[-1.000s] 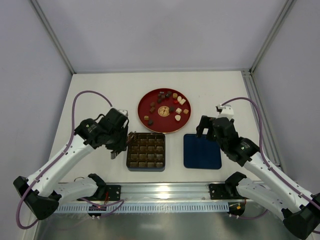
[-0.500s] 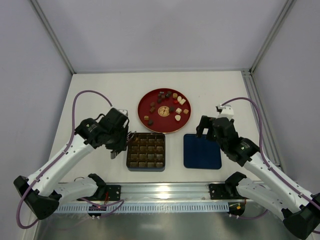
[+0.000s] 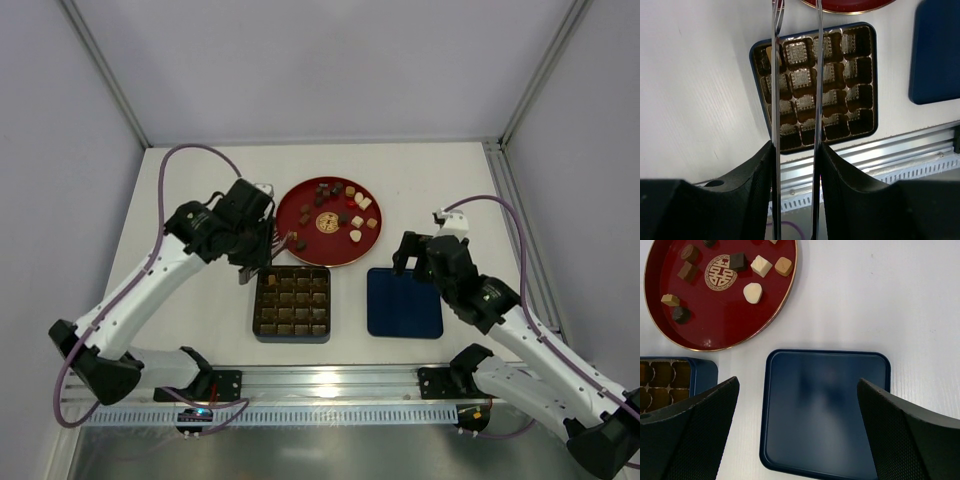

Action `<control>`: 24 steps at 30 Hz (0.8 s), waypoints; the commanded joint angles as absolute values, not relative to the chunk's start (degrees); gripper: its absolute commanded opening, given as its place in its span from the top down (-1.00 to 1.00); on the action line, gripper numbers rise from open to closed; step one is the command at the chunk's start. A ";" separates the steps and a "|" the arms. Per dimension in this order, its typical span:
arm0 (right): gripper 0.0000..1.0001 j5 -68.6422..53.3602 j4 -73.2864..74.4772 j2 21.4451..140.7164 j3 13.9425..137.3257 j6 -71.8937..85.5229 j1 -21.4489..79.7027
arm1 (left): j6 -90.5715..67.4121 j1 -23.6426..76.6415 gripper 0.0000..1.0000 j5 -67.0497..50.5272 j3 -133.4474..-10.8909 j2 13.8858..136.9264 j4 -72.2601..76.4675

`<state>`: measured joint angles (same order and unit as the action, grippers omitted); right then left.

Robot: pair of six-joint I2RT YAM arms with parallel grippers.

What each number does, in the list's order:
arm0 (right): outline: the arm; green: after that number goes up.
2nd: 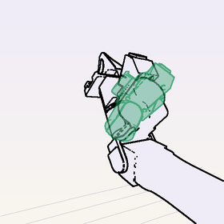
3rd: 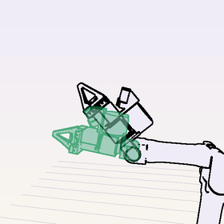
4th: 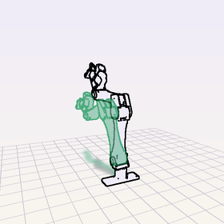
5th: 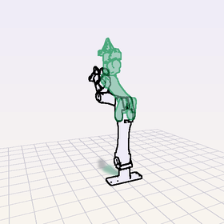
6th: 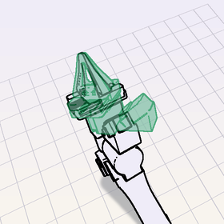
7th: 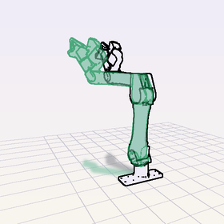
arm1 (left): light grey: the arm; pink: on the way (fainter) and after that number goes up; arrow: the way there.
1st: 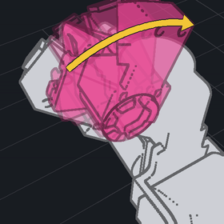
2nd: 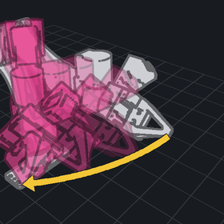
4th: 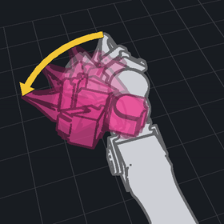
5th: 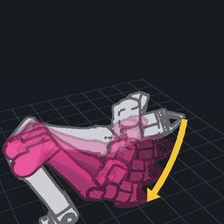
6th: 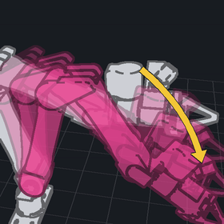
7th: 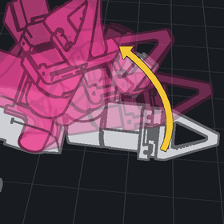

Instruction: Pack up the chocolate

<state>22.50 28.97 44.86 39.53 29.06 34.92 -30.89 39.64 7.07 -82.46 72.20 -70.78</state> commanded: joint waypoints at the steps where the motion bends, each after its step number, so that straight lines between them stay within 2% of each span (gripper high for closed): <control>1: -0.99 22.50 28.65 43.60 40.43 29.09 35.16 | -27.87 39.46 0.20 8.61 -86.21 77.95 -67.33; 10: -0.99 22.06 29.53 42.10 40.34 28.74 35.16 | -24.79 37.36 0.15 12.39 -92.72 90.69 -65.13; 24: -0.99 21.97 29.62 41.22 39.64 28.30 35.16 | -23.55 35.42 0.14 10.20 -92.72 97.03 -60.82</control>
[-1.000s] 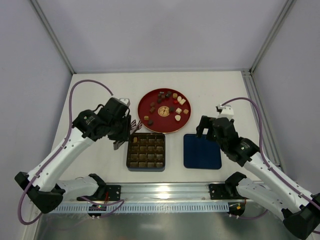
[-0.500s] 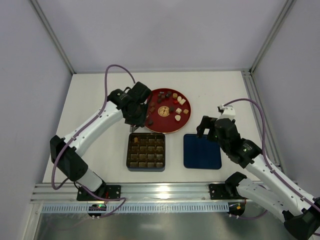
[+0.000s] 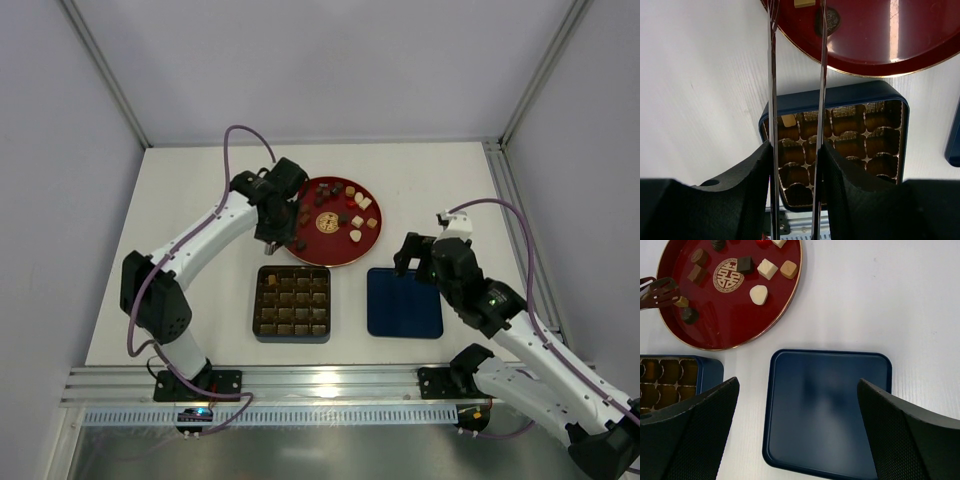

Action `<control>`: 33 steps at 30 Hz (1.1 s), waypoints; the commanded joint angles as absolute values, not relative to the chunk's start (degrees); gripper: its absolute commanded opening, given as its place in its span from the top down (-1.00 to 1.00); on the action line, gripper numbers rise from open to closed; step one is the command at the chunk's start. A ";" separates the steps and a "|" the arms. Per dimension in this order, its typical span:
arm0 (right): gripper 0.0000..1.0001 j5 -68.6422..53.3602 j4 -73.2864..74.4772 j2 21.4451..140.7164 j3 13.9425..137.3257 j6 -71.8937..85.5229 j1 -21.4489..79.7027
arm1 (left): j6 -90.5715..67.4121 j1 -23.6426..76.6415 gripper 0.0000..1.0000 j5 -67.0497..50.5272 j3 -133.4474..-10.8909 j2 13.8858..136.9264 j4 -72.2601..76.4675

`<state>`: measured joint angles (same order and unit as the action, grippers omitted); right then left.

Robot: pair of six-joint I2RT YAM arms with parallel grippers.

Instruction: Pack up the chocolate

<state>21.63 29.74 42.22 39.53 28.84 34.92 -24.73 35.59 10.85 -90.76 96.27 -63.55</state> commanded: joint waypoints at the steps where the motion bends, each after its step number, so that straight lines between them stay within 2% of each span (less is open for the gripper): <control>1: -0.99 22.15 29.53 41.13 39.55 28.39 35.16 | -23.55 35.42 0.15 10.02 -92.64 97.29 -60.82; 28: -0.99 22.15 29.27 40.87 38.06 28.74 35.16 | -23.38 34.63 0.17 10.28 -87.72 98.00 -58.54; 33: -0.99 22.15 29.35 40.69 37.88 28.92 35.07 | -23.38 34.63 0.24 9.67 -87.80 98.61 -58.36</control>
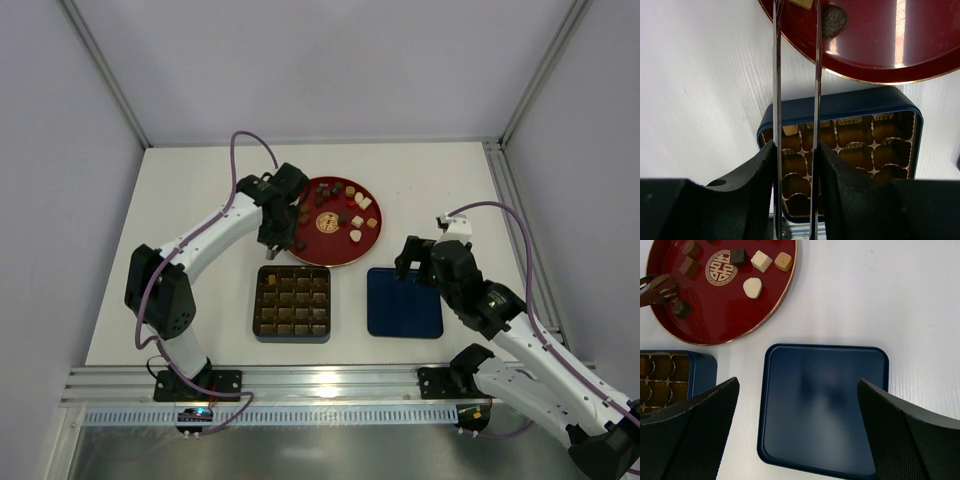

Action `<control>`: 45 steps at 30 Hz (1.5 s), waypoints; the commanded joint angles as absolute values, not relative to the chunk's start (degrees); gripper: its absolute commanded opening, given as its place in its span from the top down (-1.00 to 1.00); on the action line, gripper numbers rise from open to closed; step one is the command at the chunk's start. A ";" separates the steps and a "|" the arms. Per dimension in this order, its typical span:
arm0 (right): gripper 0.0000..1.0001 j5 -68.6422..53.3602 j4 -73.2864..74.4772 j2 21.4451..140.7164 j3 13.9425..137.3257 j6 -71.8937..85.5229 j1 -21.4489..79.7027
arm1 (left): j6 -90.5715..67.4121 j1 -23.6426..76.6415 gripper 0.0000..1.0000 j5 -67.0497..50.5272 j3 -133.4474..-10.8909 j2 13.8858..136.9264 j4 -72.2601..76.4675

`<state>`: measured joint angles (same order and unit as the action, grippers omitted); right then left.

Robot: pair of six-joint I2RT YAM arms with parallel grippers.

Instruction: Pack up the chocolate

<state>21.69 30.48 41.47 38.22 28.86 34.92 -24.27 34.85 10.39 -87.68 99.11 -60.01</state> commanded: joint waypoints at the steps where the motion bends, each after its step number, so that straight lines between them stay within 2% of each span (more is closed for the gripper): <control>1: -0.99 22.32 29.44 40.61 37.88 29.00 35.16 | -23.38 34.63 0.25 9.41 -87.89 98.61 -58.36; 8: -0.99 22.41 29.44 40.69 37.97 28.92 35.16 | -23.55 34.63 0.34 8.96 -88.50 98.17 -58.88; 24: -0.99 22.85 29.53 40.70 38.14 28.56 35.16 | -22.24 34.63 0.40 10.55 -94.83 101.07 -60.73; 36: -0.99 23.55 30.32 40.43 38.50 28.13 35.16 | -21.71 34.63 0.38 10.72 -97.47 103.53 -60.91; 38: -0.99 23.55 30.32 40.43 38.58 28.04 35.16 | -21.53 34.54 0.31 10.81 -97.47 103.62 -61.00; 45: -0.99 23.56 30.50 40.25 38.67 28.13 35.16 | -21.27 34.54 0.26 11.34 -97.21 103.62 -60.91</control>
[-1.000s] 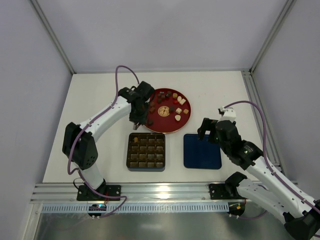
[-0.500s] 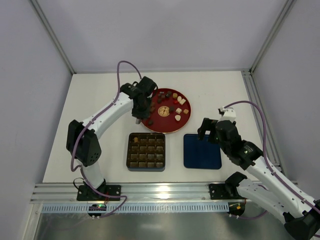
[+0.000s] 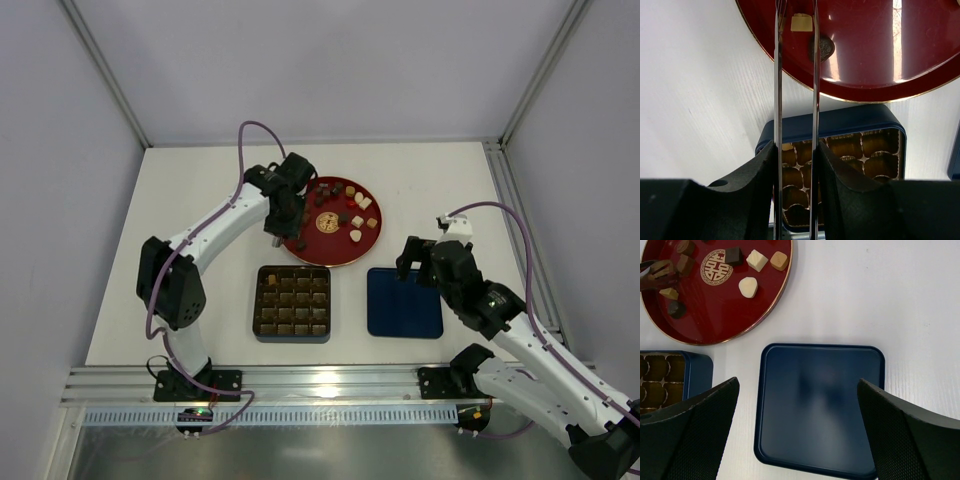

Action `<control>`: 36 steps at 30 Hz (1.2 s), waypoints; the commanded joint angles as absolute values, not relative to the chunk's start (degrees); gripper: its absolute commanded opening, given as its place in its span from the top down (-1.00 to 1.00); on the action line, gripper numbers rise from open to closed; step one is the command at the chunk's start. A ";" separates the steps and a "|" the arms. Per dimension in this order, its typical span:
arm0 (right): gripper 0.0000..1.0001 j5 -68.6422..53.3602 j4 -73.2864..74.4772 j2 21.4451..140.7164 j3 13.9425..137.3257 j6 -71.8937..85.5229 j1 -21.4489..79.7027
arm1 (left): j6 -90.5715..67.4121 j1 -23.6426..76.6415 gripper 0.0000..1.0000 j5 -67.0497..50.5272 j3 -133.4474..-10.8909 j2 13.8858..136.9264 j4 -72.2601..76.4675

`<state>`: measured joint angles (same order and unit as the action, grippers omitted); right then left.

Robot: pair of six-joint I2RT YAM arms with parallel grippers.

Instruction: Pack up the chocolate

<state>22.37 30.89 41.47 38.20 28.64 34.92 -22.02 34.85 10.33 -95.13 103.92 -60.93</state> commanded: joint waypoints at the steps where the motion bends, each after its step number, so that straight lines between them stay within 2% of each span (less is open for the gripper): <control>1: -1.00 23.64 30.50 40.25 38.67 28.13 35.16 | -21.36 34.54 0.26 11.34 -97.29 103.71 -61.17; 11: -1.00 23.38 30.59 40.17 38.32 28.48 35.16 | -21.36 34.54 0.19 10.99 -95.19 101.69 -61.35; 36: -1.00 22.85 30.67 39.20 37.62 29.53 35.16 | -22.76 35.07 0.19 8.96 -91.05 98.17 -62.67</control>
<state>22.35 31.42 40.01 38.00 28.88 34.92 -22.28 34.85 9.37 -90.96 101.14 -61.60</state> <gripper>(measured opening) 0.996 0.410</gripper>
